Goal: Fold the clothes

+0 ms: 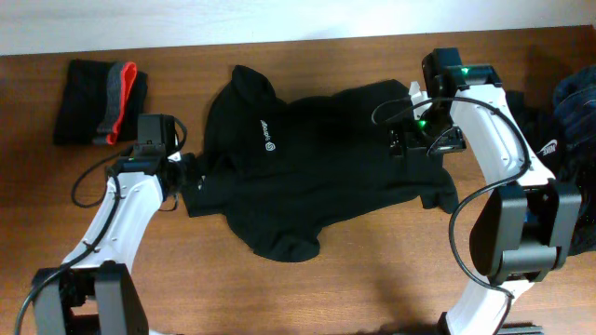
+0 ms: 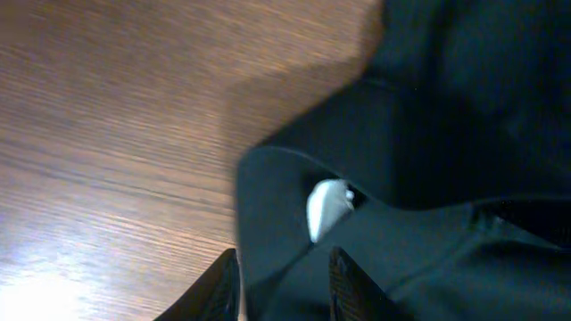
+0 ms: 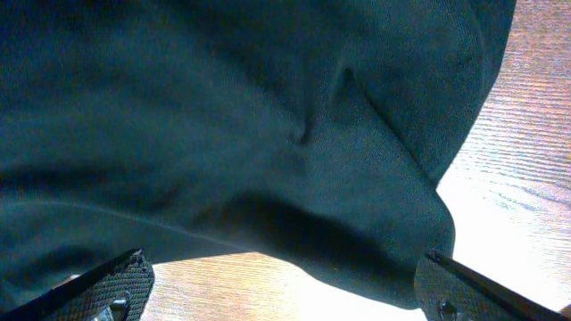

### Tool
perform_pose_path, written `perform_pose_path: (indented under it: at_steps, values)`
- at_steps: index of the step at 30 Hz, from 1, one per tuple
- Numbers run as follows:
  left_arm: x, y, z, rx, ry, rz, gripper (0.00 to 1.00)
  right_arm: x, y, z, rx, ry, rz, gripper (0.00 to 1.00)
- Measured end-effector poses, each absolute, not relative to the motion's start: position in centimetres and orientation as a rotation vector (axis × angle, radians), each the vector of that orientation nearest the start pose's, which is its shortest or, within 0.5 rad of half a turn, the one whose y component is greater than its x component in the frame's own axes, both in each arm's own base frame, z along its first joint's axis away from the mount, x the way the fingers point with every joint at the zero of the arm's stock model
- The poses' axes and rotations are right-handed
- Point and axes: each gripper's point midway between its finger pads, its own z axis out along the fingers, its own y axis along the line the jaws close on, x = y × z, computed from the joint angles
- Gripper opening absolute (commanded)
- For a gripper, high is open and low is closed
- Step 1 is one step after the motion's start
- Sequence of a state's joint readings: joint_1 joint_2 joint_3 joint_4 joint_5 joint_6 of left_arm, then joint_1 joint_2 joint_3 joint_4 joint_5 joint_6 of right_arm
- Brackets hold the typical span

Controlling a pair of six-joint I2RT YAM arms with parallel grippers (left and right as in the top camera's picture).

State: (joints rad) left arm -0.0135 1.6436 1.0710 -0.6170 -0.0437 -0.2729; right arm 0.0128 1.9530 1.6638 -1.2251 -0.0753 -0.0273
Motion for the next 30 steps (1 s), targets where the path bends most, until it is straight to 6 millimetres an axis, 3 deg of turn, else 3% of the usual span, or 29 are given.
perform_pose_path:
  at_steps: [9,10,12,21,30]
  values:
    - [35.4,-2.3,2.7,-0.362,2.853,-0.211,0.31,38.4,1.8,10.1,-0.065,3.081,0.116,0.99]
    - [35.4,-2.6,2.5,-0.360,2.856,-0.232,0.27,38.4,1.8,10.1,-0.064,3.082,0.116,0.99]
    - [35.6,-3.0,2.4,-0.367,2.853,-0.268,0.00,38.4,1.8,10.1,-0.064,3.082,0.116,0.99]
    - [36.5,-4.5,2.7,-0.313,2.820,-0.332,0.00,38.4,1.8,10.1,-0.065,3.081,0.115,0.99]
    - [36.8,-7.8,2.9,-0.158,2.800,-0.285,0.00,38.5,1.8,8.8,-0.066,3.075,0.115,0.99]
